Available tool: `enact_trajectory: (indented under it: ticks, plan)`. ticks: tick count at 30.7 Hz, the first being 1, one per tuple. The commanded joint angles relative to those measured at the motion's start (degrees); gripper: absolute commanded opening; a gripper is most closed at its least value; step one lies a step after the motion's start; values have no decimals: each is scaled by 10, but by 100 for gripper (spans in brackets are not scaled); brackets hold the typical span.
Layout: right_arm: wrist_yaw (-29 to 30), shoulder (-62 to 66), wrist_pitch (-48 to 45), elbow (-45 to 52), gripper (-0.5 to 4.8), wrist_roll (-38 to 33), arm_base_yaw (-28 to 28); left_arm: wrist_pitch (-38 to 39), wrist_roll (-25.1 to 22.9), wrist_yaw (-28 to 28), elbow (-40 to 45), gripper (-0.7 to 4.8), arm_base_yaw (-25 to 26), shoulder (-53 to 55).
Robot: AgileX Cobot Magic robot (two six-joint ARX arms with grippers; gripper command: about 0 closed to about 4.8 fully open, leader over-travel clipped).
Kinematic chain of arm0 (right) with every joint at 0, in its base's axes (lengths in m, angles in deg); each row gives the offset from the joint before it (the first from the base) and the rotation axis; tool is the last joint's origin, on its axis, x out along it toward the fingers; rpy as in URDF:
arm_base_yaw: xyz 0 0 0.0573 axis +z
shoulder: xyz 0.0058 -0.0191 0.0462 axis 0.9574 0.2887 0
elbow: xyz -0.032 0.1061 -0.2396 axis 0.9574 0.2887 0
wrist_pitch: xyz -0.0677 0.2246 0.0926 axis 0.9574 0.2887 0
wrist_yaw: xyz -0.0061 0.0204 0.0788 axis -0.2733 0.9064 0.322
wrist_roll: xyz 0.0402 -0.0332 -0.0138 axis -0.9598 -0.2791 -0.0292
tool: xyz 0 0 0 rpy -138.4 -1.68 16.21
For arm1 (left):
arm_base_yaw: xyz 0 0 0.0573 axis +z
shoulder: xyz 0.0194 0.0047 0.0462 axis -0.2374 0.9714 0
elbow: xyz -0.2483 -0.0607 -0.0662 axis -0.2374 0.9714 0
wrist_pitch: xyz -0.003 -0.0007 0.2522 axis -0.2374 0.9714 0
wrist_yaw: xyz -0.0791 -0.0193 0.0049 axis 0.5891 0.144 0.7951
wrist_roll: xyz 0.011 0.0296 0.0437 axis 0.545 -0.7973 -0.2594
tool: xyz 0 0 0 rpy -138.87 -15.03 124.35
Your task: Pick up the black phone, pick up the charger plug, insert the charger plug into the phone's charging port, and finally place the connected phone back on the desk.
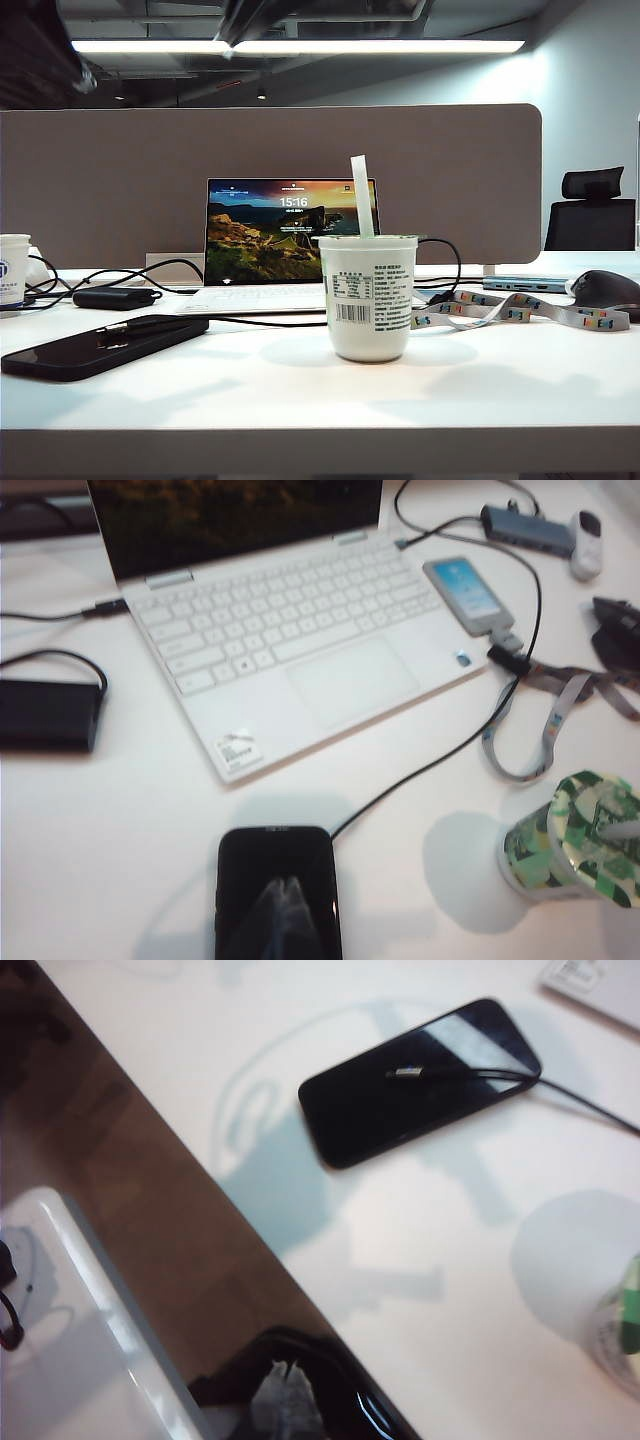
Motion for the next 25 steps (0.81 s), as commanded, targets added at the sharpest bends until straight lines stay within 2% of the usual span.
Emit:
enact_trajectory:
  ticks: [1, 10, 16, 21, 23, 25]
  plan:
    - [-5, 17, -19, -1, -3, 17, 0, -5, -7, 23, -3, -6, 2, 10]
    - [-3, 62, -123, -1, -3, 13, 0, -4, -45, 64, 0, -6, 37, 54]
    - [-3, 95, -185, -1, -3, 2, 0, 2, -45, 144, 0, -6, 86, 96]
    - [-3, 127, -216, -1, -3, 0, 0, 7, -45, 148, 0, -6, 104, 138]
    - [-4, 140, -224, -1, -3, 0, 0, 11, -64, 158, 0, -6, 104, 156]
    - [-4, 152, -231, -1, -3, 0, 0, 17, -102, 178, 0, -6, 104, 174]
